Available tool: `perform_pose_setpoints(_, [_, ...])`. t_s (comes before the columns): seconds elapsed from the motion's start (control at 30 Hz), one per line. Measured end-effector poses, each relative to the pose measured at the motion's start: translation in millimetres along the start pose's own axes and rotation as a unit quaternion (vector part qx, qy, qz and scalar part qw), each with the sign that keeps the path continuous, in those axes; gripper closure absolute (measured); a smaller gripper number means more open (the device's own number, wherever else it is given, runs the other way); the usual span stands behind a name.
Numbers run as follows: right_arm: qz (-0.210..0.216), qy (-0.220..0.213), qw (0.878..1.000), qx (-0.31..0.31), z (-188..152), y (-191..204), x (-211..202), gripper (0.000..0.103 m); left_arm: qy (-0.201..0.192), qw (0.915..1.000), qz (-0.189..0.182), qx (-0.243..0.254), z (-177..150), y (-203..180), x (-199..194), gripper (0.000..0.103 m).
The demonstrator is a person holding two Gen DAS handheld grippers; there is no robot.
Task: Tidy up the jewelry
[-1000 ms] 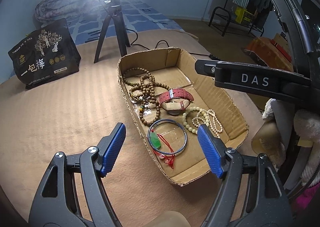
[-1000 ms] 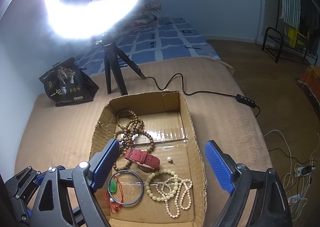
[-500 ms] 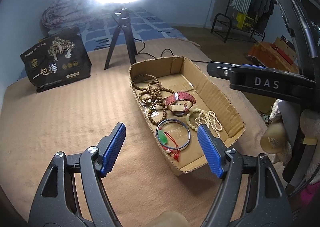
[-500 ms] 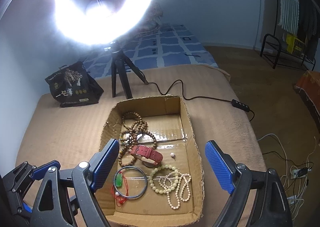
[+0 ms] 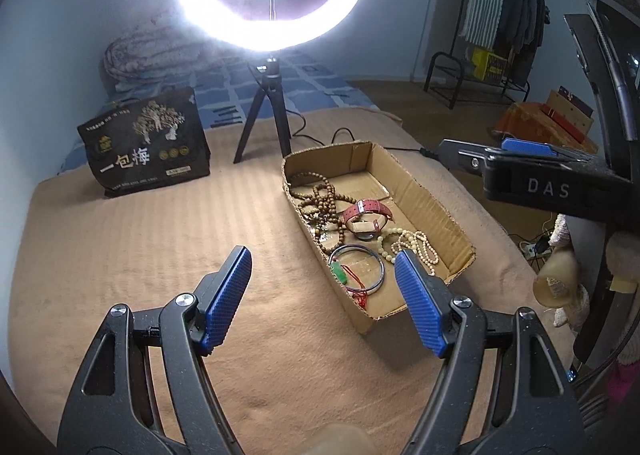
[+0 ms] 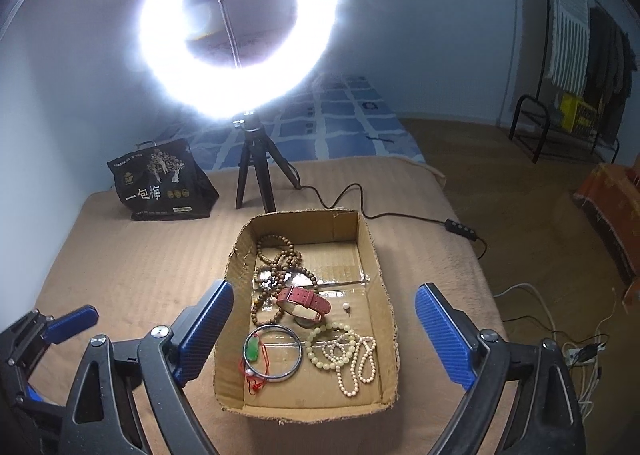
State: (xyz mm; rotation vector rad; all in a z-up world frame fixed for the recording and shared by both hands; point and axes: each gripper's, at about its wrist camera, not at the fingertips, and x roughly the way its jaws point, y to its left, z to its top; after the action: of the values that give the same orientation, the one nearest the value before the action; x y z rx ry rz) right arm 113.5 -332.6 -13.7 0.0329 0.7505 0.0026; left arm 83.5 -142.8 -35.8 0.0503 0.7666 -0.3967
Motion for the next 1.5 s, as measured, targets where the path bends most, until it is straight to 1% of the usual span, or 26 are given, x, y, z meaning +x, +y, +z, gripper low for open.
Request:
perform_pose_setpoints(0.07, [-0.008,-0.009,1.0,-0.006,-2,4,-10,0.003,-0.007,1.0,0.003,0.004,-1,1,-7,0.027])
perform_pose_setpoints(0.2, [-0.014,-0.026,0.999,-0.017,-6,11,-30,0.002,-0.014,0.9998,0.005,0.009,-6,1,-20,0.027])
perform_pose_setpoints(0.27, [-0.014,-0.026,0.999,-0.019,-8,13,-37,0.0,-0.018,0.9997,0.007,0.012,-9,1,-26,0.027])
perform_pose_setpoints(0.47, [-0.001,-0.041,0.999,-0.016,-15,20,-58,0.0,-0.034,0.9988,0.014,0.033,-14,-3,-48,0.026])
perform_pose_setpoints(0.5, [0.0,-0.043,0.999,-0.017,-16,21,-61,0.0,-0.036,0.9987,0.014,0.033,-15,-3,-51,0.024])
perform_pose_setpoints(0.53, [0.001,-0.045,0.999,-0.017,-18,22,-64,0.0,-0.038,0.9986,0.014,0.033,-16,-4,-54,0.018])
perform_pose_setpoints(0.6, [0.001,-0.049,0.999,-0.017,-21,24,-69,0.0,-0.046,0.9983,0.015,0.034,-17,-4,-61,0.016])
perform_pose_setpoints(0.67, [0.003,-0.052,0.999,-0.014,-24,24,-73,0.0,-0.054,0.9976,0.022,0.039,-18,-6,-68,0.016])
perform_pose_setpoints(0.8, [0.0,-0.054,0.998,-0.012,-32,24,-79,0.0,-0.068,0.9958,0.04,0.046,-20,-7,-79,0.015])
perform_pose_setpoints(0.9, [-0.006,-0.057,0.998,-0.019,-36,25,-82,0.0,-0.074,0.9943,0.055,0.052,-21,-8,-84,0.003])
perform_pose_setpoints(0.93, [-0.008,-0.058,0.998,-0.021,-36,25,-83,0.0,-0.08,0.9936,0.058,0.054,-22,-7,-87,0.003])
perform_pose_setpoints(1.1, [-0.01,-0.064,0.998,-0.017,-38,23,-85,0.0,-0.095,0.9917,0.069,0.052,-21,-6,-94,0.001])
perform_pose_setpoints(1.5, [-0.02,-0.056,0.998,-0.024,-40,23,-78,0.0,-0.097,0.9911,0.078,0.048,-20,-3,-96,0.001])
